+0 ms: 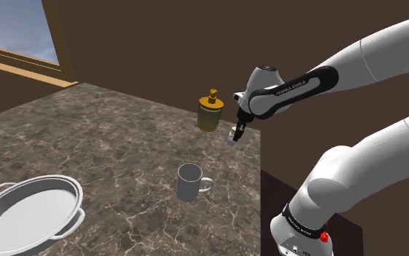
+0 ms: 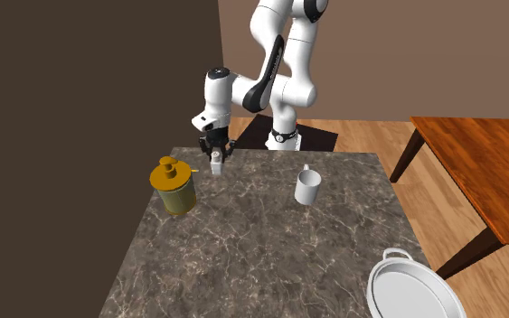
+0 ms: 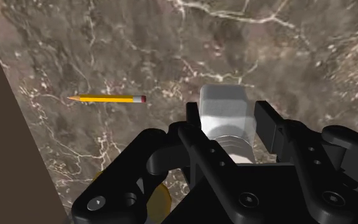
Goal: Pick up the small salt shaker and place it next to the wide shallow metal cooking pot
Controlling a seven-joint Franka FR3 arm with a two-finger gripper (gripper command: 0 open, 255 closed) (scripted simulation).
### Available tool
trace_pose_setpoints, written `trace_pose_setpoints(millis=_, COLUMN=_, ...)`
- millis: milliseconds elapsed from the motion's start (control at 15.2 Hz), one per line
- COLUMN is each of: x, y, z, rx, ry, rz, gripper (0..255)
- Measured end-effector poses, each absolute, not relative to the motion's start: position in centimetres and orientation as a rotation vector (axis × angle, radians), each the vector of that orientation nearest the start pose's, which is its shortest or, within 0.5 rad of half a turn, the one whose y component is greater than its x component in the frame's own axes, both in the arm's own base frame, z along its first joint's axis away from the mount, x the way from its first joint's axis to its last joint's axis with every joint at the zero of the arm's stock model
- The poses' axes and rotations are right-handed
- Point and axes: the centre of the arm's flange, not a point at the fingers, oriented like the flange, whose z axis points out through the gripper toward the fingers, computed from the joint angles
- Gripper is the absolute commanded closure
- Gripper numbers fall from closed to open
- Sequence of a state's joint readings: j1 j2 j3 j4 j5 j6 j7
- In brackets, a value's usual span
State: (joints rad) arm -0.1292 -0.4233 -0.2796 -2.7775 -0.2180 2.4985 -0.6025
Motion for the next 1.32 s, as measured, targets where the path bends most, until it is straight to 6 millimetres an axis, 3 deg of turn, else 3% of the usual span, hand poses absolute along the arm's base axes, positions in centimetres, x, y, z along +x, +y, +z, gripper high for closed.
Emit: trace_pose_setpoints(millis=1320, x=35.1, y=-14.2, z=44.9, rx=-3.171, ry=-0.602, rz=-0.175, gripper=255)
